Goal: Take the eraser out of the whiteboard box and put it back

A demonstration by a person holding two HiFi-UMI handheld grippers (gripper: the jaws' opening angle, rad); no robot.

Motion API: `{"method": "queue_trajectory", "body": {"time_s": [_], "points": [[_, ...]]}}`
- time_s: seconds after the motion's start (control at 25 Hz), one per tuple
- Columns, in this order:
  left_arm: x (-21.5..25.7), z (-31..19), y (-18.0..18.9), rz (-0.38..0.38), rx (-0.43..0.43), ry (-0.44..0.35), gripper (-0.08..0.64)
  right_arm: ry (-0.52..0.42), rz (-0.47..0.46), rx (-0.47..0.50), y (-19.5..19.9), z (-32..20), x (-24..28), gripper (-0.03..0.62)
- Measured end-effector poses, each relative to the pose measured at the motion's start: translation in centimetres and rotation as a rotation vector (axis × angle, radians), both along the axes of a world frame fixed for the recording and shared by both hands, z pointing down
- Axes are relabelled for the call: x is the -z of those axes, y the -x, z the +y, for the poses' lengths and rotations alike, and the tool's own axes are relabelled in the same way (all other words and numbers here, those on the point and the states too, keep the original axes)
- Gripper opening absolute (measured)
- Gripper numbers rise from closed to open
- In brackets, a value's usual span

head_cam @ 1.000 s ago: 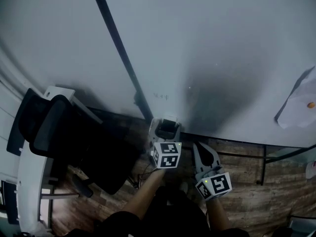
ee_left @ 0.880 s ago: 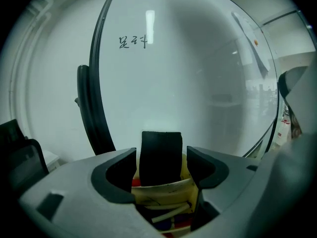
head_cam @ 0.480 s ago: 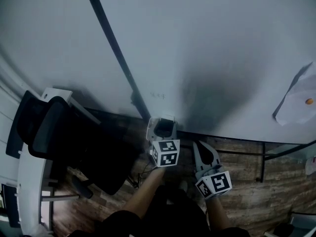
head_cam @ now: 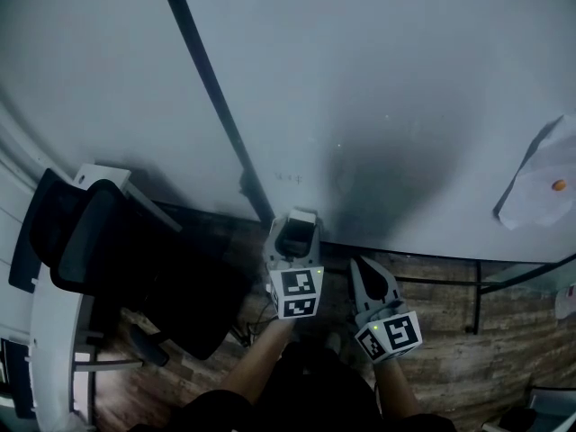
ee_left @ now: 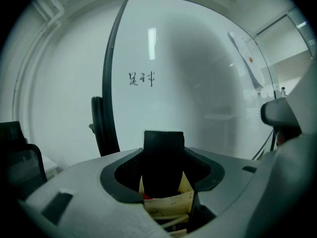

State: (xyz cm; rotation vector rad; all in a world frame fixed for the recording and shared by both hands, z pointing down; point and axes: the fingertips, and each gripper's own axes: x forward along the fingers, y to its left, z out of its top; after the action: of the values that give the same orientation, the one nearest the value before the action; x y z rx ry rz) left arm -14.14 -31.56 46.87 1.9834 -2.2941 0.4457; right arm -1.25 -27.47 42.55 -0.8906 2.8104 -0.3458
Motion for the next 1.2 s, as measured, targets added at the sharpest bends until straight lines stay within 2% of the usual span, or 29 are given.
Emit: {"method": "queue_trajectory", "body": {"time_s": [0.2,0.36,0.44,0.56,0.64,0.76,0.88,1.04,1.2], "points": [[3.2,1.8,-0.8,-0.008,-0.052,-0.089,0.227,-0.023,-0.007,-0.005,0.3,0.0,0.9,0.003],[6.2,3.2,-1.8,-0.013,-0.129,-0.173,0.227,-0.063,-0.018,-0.015,0.3,0.2,3.0,0.003],[9.0,4.0,-2.2,-0.008,-0.175,-0.241,0.227,-0.111,-0.026,-0.025,0.1,0.3,5.0,0.003],[13.6,5.6,-3.1,0.045,-0.244,-0.354,0.227,-0.203,-0.036,-0.045,-0.5,0.9,8.9,0.003],[15.9,6.9,-3.9,0.068,-0.299,-0.395,0.227,-0.273,-0.038,-0.056,-0.8,1.9,11.5,0.003],[18.3,8.5,-4.7,0.056,-0.373,-0.430,0.227,-0.378,-0.036,-0.069,-0.9,3.5,14.9,0.003],[19.7,9.4,-4.8,0.039,-0.407,-0.454,0.227,-0.441,-0.040,-0.071,-0.5,4.8,16.8,0.003],[20.6,9.8,-4.7,0.028,-0.426,-0.480,0.229,-0.440,-0.034,-0.069,0.1,5.1,16.8,0.003],[20.6,9.8,-3.9,0.023,-0.409,-0.486,0.228,-0.418,-0.034,-0.076,0.4,5.0,16.3,0.003]]}}
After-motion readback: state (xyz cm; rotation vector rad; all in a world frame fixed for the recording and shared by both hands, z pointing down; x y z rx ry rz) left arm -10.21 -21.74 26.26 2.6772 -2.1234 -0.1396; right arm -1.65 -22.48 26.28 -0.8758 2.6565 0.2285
